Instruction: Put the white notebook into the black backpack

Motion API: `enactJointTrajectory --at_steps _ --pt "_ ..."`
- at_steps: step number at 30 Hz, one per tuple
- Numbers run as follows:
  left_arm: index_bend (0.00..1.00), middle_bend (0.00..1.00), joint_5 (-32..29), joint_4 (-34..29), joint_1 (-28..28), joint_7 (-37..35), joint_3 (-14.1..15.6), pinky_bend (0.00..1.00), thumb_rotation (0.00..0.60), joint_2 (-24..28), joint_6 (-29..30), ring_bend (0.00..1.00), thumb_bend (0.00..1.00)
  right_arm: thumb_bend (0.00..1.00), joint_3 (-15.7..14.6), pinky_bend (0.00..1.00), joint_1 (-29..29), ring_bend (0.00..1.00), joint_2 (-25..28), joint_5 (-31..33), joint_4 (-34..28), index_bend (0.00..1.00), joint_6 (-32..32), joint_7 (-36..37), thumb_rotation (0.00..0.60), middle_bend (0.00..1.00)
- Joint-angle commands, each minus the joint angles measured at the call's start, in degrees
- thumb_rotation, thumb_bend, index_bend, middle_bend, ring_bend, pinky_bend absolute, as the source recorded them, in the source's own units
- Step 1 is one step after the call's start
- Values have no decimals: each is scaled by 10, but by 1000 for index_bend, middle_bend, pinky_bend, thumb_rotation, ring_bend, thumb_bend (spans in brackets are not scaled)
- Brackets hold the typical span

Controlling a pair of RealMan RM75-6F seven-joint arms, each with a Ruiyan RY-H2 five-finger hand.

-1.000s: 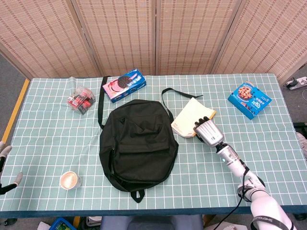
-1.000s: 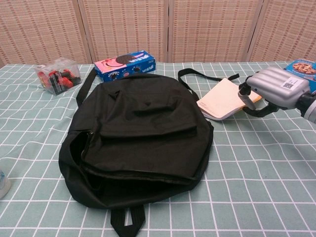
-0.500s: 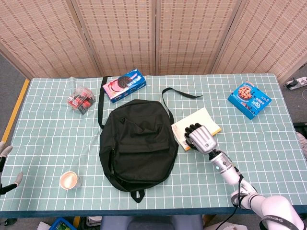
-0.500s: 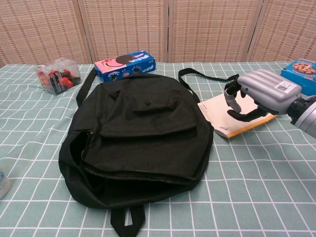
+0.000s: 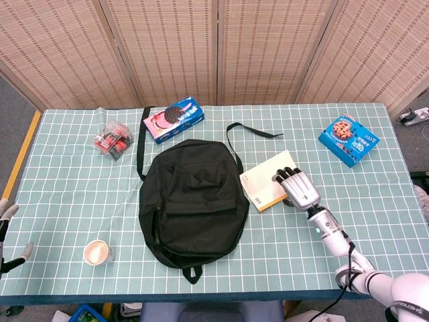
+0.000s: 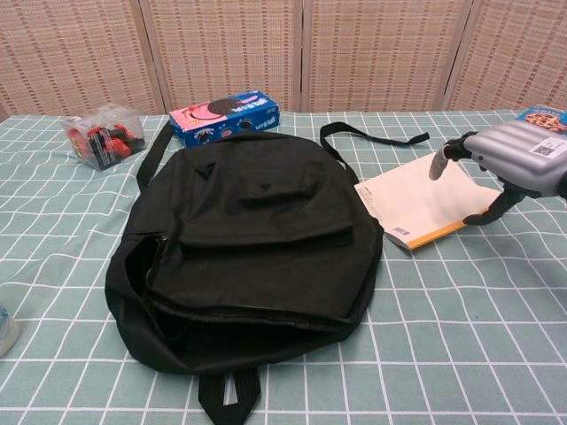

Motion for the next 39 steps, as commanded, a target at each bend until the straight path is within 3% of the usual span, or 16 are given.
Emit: enactJointTrajectory --at_steps 1,6,15,24,34,39 --pt "123 0 0 -1 1 1 1 27 600 0 0 0 327 86 -4 403 5 254 -34 -4 65 340 -20 28 600 306" --pt "123 0 -2 -1 3 -2 2 27 600 1 1 0 327 97 -6 403 12 254 -67 -8 124 340 -36 48 600 317" --pt "123 0 -3 5 4 -8 2 27 600 -1 -2 0 327 104 -5 403 21 254 -98 -13 169 341 -42 62 600 317" --pt "123 0 -3 9 7 -16 2 27 600 1 1 0 326 206 9 403 36 254 -125 -6 202 379 -48 70 600 344" --pt "123 0 -4 13 5 -21 1 27 600 1 -4 0 327 366 27 403 54 320 -165 1 249 569 -32 76 600 443" --pt "123 0 -4 12 3 -23 -2 27 600 4 -5 0 327 377 40 403 65 363 -186 12 276 664 -36 80 600 505"
